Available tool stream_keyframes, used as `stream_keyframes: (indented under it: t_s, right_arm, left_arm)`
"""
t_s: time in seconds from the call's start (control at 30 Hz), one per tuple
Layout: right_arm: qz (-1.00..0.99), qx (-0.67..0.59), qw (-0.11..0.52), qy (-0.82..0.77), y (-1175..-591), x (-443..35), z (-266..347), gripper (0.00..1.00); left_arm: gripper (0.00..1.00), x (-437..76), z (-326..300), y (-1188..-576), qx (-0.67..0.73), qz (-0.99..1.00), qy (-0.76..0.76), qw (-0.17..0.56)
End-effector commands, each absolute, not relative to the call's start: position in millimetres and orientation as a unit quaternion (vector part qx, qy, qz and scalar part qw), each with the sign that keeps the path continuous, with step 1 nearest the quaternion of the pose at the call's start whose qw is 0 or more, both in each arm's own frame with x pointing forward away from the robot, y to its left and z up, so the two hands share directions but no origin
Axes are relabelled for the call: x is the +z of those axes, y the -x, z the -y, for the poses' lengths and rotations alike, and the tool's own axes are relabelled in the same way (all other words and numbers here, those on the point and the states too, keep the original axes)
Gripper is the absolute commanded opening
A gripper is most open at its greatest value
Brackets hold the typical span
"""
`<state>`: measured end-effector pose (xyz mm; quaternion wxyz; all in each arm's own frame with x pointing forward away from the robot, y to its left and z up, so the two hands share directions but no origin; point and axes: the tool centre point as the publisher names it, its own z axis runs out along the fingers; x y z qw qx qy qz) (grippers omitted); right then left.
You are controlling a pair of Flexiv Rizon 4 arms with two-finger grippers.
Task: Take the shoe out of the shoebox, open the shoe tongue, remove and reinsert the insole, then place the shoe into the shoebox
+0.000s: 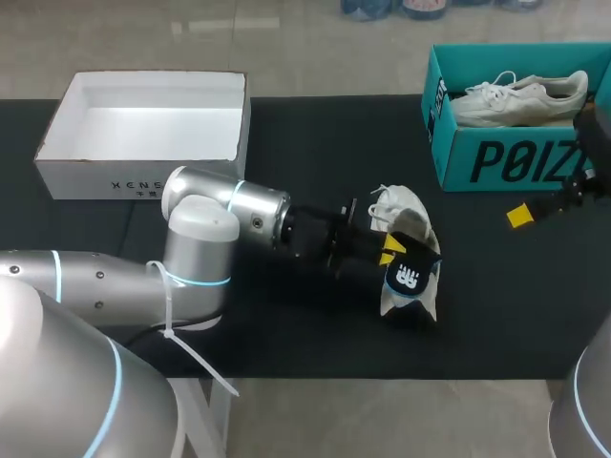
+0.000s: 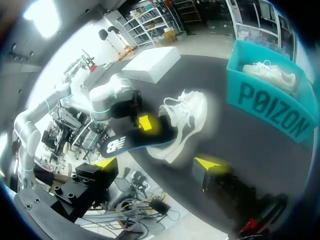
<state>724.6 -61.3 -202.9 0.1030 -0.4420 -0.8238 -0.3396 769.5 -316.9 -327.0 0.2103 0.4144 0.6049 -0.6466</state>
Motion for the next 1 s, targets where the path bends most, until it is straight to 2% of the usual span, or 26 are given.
stream_keyframes:
  t_s: [0.03,0.6,0.83,0.87,0.9,1.0]
  right_arm:
    - [0.824,-0.339,0.102,0.443,-723,-203,61,1.00]
    - [0.824,-0.339,0.102,0.443,-723,-203,61,1.00]
    - [0.824,-0.339,0.102,0.443,-723,-203,61,1.00]
    - [0.824,-0.339,0.102,0.443,-723,-203,61,1.00]
    - [0.824,-0.339,0.102,0.443,-723,-203,61,1.00]
    - [0.824,-0.339,0.102,0.443,-723,-203,61,1.00]
  left_arm:
    - [0.00,-334,328,-780,-0.638,-0.611,-0.416,0.215]
    - [0.00,-321,324,-781,-0.588,-0.643,-0.447,0.205]
    - [0.00,-338,309,-776,-0.586,-0.659,-0.434,0.185]
    - [0.30,-335,309,-774,-0.585,-0.659,-0.434,0.185]
    - [1.00,-334,309,-774,-0.584,-0.660,-0.434,0.185]
    - [1.00,-329,310,-774,-0.587,-0.654,-0.436,0.191]
